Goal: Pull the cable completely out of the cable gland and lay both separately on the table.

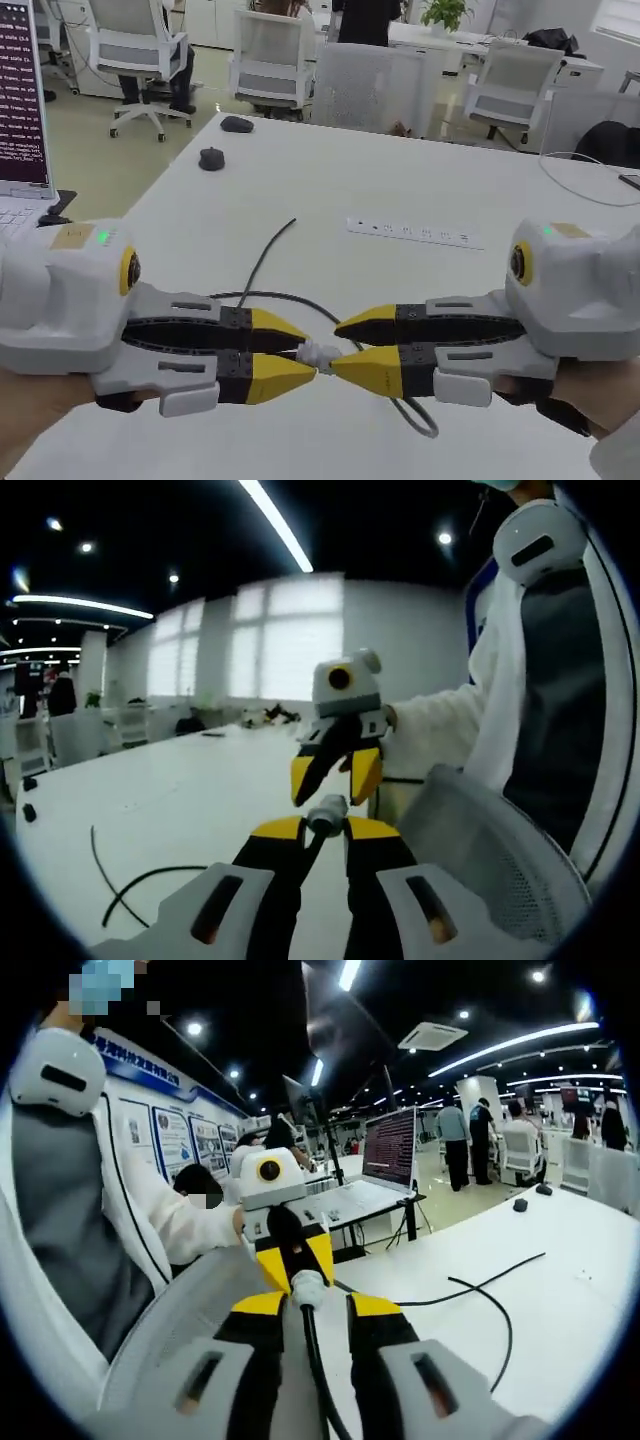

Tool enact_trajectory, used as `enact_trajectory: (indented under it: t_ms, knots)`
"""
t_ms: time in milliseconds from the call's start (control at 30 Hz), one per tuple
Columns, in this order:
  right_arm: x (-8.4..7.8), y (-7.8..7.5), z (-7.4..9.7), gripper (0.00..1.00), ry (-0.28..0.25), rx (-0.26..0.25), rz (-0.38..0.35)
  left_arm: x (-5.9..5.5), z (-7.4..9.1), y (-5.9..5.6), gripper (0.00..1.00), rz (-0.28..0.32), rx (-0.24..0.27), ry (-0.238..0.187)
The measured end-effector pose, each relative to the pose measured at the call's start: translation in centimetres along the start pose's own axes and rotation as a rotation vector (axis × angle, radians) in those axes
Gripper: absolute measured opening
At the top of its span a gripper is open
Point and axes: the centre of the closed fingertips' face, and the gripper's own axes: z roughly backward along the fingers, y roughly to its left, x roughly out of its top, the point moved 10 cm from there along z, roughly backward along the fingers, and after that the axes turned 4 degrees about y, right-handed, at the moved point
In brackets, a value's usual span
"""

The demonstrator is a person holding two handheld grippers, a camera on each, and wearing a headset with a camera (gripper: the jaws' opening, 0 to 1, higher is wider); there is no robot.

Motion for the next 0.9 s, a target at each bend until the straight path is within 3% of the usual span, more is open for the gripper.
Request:
enact_trajectory:
  t_ms: [100,167,233,400,633,733,833,900]
  knots:
    - [-0.1,0.2,-0.3,0.15,-0.046,0.03,-0.065,0.1,0.1,0.0,0.16,-0.016,0.007,-0.006]
    - [-0.2,0.2,-0.4,0.13,-0.039,0.031,-0.072,0.2,0.1,0.0,0.16,-0.023,0.01,-0.007]
    - [-0.4,0.2,-0.6,0.12,-0.015,0.036,-0.075,0.2,0.2,0.0,0.16,-0.023,0.013,-0.007]
    - [0.0,0.2,-0.6,0.12,-0.045,0.04,-0.087,0.4,0.5,0.2,0.16,-0.015,0.019,-0.04]
    - [0.1,-0.1,-0.7,0.12,-0.055,0.063,-0.185,0.4,0.4,0.2,0.16,-0.029,0.032,-0.026]
    - [0.3,-0.1,-0.5,0.11,-0.07,0.077,-0.239,0.5,0.4,0.2,0.16,-0.04,0.029,-0.046]
    - [0.5,-0.1,-0.2,0.1,-0.051,0.107,-0.237,0.7,0.1,-0.2,0.16,-0.096,0.014,-0.068]
    - [0.6,-0.1,-0.2,0.1,-0.026,0.108,-0.23,0.6,-0.1,-0.3,0.16,-0.108,0.018,-0.054]
